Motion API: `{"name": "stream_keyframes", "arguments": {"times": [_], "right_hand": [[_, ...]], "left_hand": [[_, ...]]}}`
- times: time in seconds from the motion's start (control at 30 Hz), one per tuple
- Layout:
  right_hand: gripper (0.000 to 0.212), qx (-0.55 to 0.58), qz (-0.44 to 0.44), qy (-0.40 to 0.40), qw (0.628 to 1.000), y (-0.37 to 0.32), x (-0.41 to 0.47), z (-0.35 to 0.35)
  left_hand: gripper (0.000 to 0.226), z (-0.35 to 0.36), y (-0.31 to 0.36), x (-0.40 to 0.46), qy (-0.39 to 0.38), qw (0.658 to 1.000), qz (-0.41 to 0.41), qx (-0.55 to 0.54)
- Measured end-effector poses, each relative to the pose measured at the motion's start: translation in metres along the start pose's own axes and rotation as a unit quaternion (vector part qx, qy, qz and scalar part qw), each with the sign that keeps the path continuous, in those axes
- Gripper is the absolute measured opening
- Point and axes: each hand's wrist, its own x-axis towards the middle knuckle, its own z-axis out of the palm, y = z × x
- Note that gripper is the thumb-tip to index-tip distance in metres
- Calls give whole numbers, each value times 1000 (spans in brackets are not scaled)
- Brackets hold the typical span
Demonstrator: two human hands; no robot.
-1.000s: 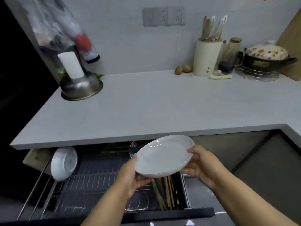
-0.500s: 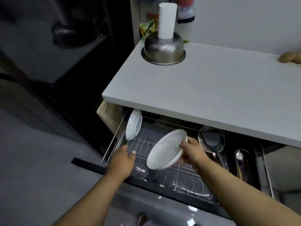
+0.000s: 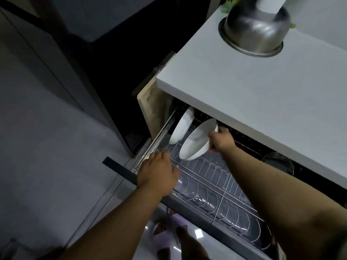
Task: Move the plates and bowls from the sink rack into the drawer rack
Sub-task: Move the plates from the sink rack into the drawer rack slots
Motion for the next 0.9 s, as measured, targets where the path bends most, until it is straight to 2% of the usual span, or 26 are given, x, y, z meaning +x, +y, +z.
{"name": "stream_keyframes", "arguments": {"times": [0.07, 0.37, 0.53, 0.73, 0.9], "right_hand": [[58, -19, -8, -1, 1000, -8, 11, 7], [17, -85, -7, -7, 996, -23, 45, 36], [31, -154, -6, -43, 987, -32, 60, 49], [39, -169, -12, -77, 983, -39, 74, 58], [47, -188, -23, -69, 979, -38, 75, 60]], "left_hand": [[55, -1, 1, 1, -5, 1000, -1, -3], [59, 5, -2, 4, 3, 1000, -3, -8], [71, 8, -3, 1, 33, 999, 12, -12], [64, 8, -2, 1, 33, 999, 1, -21], [59, 9, -2, 1, 26, 1000, -5, -11]]}}
